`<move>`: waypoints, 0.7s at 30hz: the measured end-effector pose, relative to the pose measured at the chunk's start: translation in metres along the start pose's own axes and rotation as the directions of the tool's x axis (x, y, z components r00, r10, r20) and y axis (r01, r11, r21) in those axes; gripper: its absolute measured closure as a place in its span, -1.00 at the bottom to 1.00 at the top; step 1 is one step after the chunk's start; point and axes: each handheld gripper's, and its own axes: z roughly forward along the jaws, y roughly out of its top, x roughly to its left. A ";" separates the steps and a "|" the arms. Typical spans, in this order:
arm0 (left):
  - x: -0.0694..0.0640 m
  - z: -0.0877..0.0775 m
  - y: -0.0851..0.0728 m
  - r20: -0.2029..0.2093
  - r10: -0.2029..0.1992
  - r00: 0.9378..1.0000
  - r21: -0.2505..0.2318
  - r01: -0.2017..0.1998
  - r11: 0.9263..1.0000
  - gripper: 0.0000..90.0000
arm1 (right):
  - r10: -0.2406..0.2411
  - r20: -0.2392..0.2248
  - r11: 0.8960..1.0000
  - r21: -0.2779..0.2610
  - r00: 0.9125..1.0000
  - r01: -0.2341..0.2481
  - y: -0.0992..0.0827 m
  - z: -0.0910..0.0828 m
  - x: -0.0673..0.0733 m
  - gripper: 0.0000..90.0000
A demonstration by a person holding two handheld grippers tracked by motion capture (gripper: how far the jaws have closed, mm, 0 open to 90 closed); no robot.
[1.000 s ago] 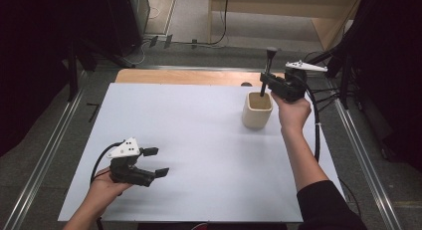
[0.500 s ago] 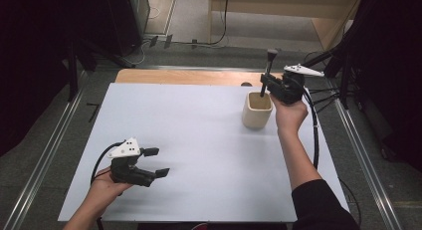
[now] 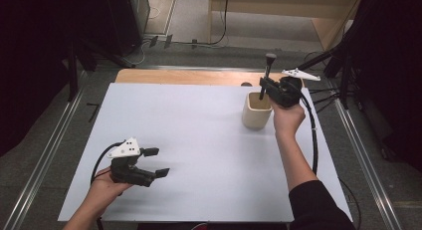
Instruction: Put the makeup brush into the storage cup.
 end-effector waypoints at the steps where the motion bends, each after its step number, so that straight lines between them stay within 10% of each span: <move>1: 0.000 0.000 0.000 0.001 0.000 1.000 0.000 0.000 1.000 -0.59 | 0.002 -0.001 1.000 0.006 1.000 -0.002 -0.001 0.001 -0.001 0.77; 21: 0.000 0.001 0.000 0.002 -0.001 1.000 0.004 0.001 1.000 -0.59 | -0.007 -0.024 0.999 0.040 1.000 0.008 -0.035 0.006 -0.002 0.76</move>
